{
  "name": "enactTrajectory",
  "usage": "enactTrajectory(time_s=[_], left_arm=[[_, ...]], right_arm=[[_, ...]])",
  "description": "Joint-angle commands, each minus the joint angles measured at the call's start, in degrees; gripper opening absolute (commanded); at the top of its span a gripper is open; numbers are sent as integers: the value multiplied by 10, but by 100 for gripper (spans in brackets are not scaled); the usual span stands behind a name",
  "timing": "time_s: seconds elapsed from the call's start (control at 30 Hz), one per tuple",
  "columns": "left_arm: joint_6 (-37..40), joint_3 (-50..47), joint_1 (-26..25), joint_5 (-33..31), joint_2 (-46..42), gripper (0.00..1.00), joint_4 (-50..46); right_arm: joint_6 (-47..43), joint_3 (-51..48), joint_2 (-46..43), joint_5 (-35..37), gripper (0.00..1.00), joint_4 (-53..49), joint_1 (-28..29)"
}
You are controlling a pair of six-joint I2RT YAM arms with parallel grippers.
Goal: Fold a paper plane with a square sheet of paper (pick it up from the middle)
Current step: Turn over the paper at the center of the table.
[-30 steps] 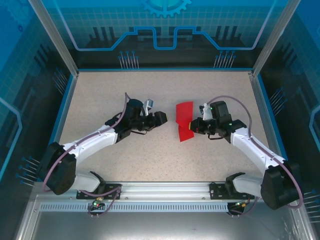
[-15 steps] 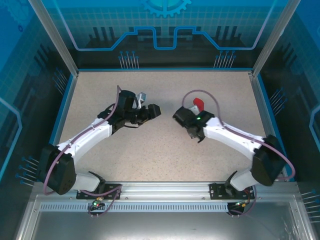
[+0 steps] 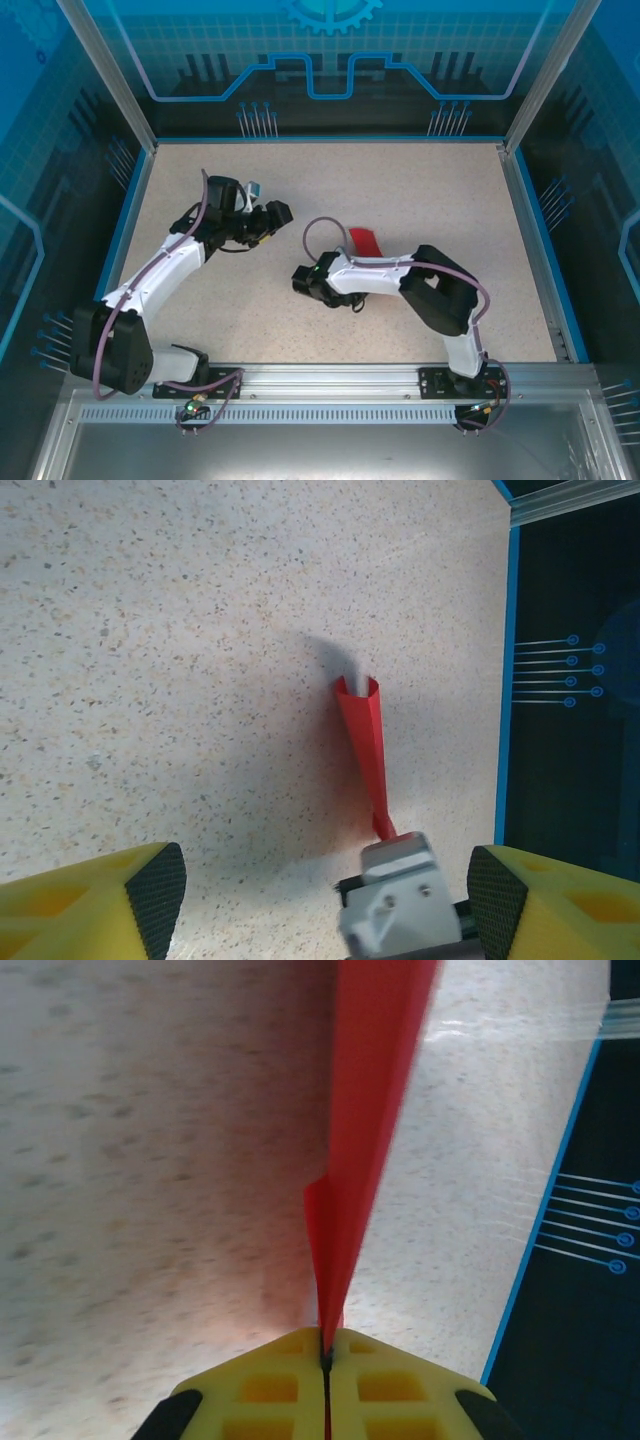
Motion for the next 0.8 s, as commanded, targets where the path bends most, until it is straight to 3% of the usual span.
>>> enactTrajectory(time_s=[0.0,0.43,0.77], left_arm=[[24,-1,9,28,1,78,-22],[36,12,9,63,39,78,-18],[43,18,10,83,63,78,-14]], right_arm=[[16,23,18,-46,9,11,29],[-9,37,36,-133,28,86,56],[-48,-81,-149,-257,45,234,34]])
